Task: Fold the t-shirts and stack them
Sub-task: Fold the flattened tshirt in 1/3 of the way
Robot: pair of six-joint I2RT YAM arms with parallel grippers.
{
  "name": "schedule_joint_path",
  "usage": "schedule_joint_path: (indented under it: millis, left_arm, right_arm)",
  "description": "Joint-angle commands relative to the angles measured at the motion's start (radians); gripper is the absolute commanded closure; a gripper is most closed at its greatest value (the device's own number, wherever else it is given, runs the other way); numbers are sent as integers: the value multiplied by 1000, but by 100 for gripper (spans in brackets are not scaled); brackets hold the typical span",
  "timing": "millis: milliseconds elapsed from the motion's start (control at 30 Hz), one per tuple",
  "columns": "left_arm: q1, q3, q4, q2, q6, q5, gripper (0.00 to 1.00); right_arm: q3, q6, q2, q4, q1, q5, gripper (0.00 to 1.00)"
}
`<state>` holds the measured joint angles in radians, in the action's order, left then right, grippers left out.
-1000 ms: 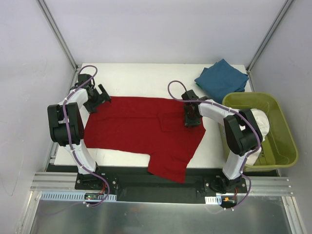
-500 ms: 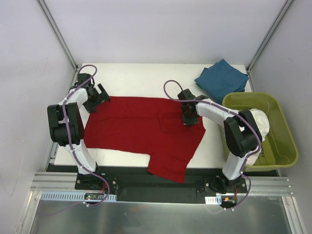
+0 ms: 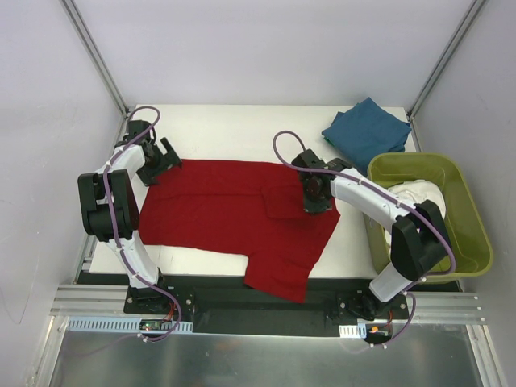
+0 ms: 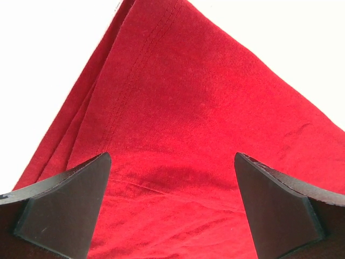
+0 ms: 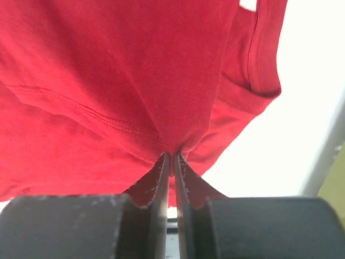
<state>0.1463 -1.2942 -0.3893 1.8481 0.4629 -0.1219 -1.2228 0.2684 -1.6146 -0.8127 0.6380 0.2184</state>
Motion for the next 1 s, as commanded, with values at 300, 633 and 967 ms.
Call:
schedule_joint_path:
  millis: [300,633,967]
  left_arm:
    - [21,-40,-31,3,-15,22,1]
    - [27,-69,-54,56,-9,11,1]
    - [35,-128,-95,166,22,-27,1]
  right_arm:
    - [-23,26,58,-42,19,-47,23]
    - [-158,-44,-212,138,-106,-166,3]
    - [-382,-109,-504,121,-219,-251,3]
